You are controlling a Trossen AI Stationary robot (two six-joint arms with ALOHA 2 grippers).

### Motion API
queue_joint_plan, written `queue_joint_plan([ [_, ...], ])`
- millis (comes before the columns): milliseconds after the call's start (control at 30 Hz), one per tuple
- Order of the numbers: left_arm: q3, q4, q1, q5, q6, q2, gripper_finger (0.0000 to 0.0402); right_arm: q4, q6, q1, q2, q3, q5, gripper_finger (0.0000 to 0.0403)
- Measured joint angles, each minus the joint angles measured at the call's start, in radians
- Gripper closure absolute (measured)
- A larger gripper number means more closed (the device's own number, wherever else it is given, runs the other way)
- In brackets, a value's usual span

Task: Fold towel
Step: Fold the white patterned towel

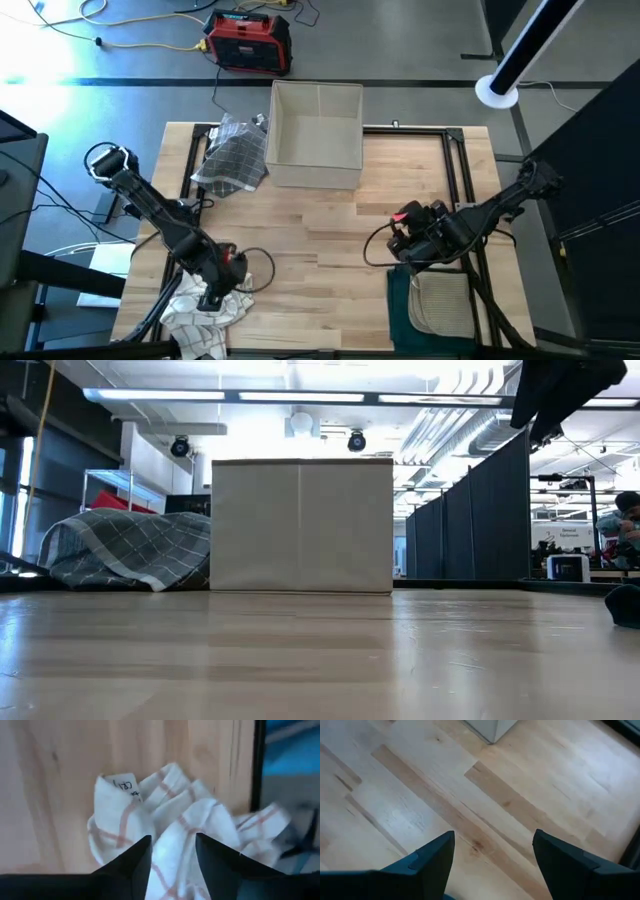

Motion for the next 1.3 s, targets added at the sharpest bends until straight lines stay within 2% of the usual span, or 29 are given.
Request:
queue_joint_plan([
  [167, 0.002, -0.077, -0.019, 0.006, 0.188, 0.089, 0.0225, -0.003, -0.011, 0.000, 0.000, 0.000, -0.024, 0.0149],
  [233, 0.007, -0.119, -0.021, -0.025, 0.242, 0.117, 0.0223, -0.005, -0.012, 0.007, 0.000, 0.000, -0.037, 0.0149],
  [367, 0.007, -0.128, -0.020, -0.081, 0.255, 0.152, 0.0223, -0.009, -0.011, 0.028, 0.000, 0.000, -0.047, 0.0149],
  [567, 0.007, -0.102, -0.002, -0.046, 0.298, 0.203, 0.0230, -0.011, 0.008, 0.057, 0.000, 0.000, -0.031, 0.0149],
  [667, 0.007, -0.097, 0.053, -0.032, 0.241, 0.210, 0.0269, -0.012, 0.013, 0.065, 0.000, 0.000, 0.002, 0.0149],
  [800, 0.006, -0.075, 0.150, 0.036, 0.192, 0.210, 0.0376, -0.015, 0.016, 0.065, 0.000, 0.000, 0.045, 0.0149],
  [833, 0.006, -0.064, 0.181, 0.046, 0.180, 0.209, 0.0388, -0.015, 0.016, 0.063, 0.000, 0.000, 0.059, 0.0149],
  [1000, 0.076, 0.018, 0.337, 0.010, 0.170, 0.207, 0.0394, -0.014, 0.015, 0.048, 0.001, 0.000, 0.081, 0.0149],
  [1200, 0.271, 0.160, 0.521, -0.069, 0.263, 0.206, 0.0399, -0.013, 0.004, 0.026, 0.001, 0.000, 0.084, 0.0149],
  [1300, 0.397, 0.177, 0.597, -0.116, 0.281, 0.206, 0.0400, -0.011, 0.004, 0.019, 0.001, -0.001, 0.089, 0.0149],
])
